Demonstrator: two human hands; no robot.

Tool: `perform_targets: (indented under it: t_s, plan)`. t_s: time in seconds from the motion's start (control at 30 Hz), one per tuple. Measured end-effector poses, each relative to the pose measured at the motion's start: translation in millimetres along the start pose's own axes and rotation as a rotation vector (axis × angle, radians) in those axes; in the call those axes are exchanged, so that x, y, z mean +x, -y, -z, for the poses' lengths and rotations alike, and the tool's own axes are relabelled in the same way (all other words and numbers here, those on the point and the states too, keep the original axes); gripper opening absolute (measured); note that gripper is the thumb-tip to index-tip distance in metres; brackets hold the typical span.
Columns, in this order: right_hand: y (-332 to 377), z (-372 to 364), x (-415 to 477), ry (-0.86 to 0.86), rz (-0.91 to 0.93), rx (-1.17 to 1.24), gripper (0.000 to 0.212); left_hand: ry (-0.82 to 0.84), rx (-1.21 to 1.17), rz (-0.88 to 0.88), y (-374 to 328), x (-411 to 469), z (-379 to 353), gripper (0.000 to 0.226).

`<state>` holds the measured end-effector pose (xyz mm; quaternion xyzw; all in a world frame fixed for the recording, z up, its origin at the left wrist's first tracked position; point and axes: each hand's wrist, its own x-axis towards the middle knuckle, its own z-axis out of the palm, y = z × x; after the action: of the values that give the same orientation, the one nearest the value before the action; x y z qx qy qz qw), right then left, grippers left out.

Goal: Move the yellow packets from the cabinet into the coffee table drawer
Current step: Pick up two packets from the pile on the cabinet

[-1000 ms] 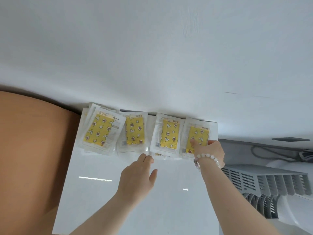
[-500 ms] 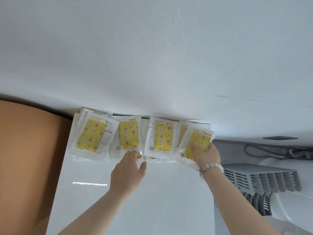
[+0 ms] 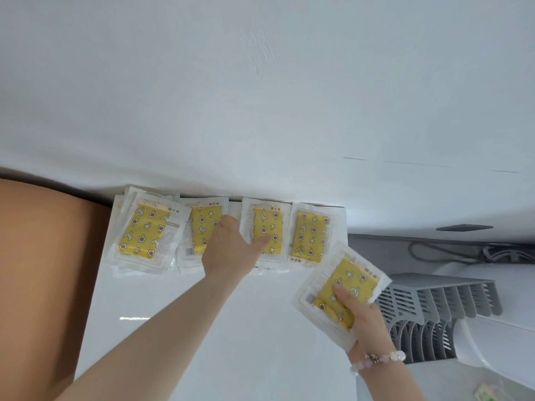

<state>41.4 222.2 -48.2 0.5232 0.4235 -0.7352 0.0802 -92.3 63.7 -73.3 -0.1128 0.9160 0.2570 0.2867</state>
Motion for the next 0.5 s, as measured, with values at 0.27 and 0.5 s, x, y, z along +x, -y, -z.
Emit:
perform_targets:
  t_s: [0.27,0.5]
  plan:
    - [-12,0,0,0.017,-0.03,0.004,0.014,0.015,0.06,0.048,-2,10,-3,0.053]
    - [-8,-9,8,-0.043,-0.074,-0.037,0.013,0.079,-0.003,0.042,-2,19,-1,0.037]
